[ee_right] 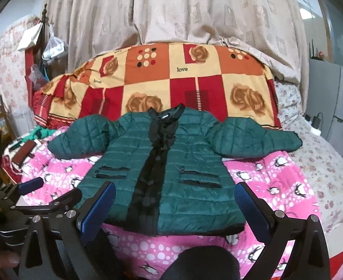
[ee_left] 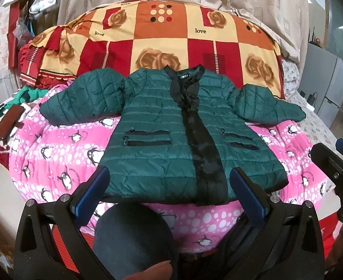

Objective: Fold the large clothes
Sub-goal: 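Move both grippers toward the hem of the green quilted jacket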

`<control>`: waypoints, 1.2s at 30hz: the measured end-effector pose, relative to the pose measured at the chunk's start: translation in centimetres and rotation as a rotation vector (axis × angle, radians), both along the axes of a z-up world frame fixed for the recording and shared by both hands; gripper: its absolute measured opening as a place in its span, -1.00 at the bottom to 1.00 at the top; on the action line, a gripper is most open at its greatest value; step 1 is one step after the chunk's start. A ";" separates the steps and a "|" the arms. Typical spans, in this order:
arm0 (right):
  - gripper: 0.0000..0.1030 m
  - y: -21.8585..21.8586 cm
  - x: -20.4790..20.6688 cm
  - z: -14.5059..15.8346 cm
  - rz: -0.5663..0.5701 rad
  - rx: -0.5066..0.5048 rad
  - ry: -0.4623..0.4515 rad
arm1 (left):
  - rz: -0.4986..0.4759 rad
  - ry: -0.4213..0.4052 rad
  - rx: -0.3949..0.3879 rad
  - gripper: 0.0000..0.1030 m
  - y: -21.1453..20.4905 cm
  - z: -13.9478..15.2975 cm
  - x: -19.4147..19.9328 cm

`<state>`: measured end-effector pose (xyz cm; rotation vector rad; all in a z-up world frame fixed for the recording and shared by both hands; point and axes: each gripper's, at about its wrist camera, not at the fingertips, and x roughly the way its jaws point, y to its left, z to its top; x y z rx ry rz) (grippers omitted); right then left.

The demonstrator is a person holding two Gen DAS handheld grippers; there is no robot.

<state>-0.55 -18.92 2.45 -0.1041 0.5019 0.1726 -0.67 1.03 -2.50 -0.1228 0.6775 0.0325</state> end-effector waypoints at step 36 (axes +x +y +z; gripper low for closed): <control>0.96 -0.6 1.2 -0.8 -0.068 -0.037 -0.013 | -0.094 -0.017 -0.161 0.99 1.2 -0.8 1.0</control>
